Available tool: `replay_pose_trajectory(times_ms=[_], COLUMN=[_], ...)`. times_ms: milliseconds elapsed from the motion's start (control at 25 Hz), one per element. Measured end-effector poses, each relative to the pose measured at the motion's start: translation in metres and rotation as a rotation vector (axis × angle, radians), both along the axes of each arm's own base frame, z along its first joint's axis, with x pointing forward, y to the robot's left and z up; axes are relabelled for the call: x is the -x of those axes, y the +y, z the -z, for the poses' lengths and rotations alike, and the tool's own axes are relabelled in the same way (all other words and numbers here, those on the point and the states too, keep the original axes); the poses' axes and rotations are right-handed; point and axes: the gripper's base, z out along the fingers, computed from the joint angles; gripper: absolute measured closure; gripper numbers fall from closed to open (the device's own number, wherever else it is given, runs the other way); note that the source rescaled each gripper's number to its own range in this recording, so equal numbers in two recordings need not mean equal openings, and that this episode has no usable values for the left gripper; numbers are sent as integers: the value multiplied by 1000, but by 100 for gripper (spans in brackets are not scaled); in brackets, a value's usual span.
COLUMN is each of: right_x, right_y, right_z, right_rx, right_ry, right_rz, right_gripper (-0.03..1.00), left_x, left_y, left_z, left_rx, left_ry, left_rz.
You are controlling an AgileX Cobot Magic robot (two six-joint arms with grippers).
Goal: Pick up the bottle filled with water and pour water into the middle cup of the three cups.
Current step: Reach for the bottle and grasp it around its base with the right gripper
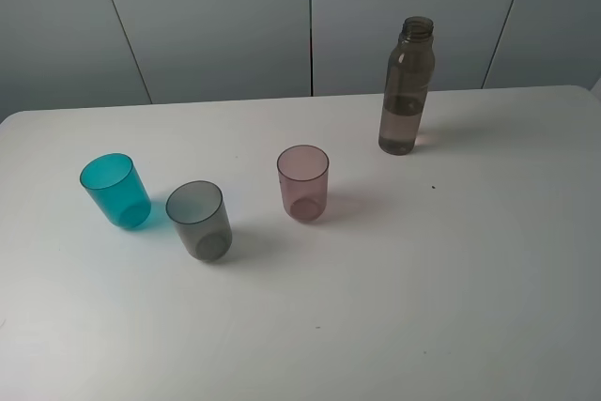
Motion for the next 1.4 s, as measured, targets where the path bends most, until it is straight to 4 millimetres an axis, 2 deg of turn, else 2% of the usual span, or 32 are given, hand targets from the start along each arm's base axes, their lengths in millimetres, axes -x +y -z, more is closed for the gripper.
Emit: replay_pose_trajectory(times_ms=[480, 600, 720, 880, 1000, 1080, 1240, 1400], right_x=[0, -2, -15, -50, -84, -109, -163, -207], right_y=[3, 3, 3, 4, 5, 6, 9, 26], right_z=[-1, -21, -55, -96, -118, -125, -118, -96], right_rx=[-30, -31, -33, -35, -36, -30, -21, -5], right_ry=[-9, -63, -118, -159, -166, -154, -108, -26], right_rz=[-20, -20, -20, -18, -17, -18, -34, -117], right_gripper=[-3, -3, -3, -3, -3, -3, -3, -3], left_x=[0, 0, 0, 0, 0, 0, 0, 0], left_y=[0, 0, 0, 0, 0, 0, 0, 0], left_z=[0, 0, 0, 0, 0, 0, 0, 0], left_rx=[0, 0, 0, 0, 0, 0, 0, 2], left_ry=[0, 0, 0, 0, 0, 0, 0, 0], left_rz=[0, 0, 0, 0, 0, 0, 0, -1])
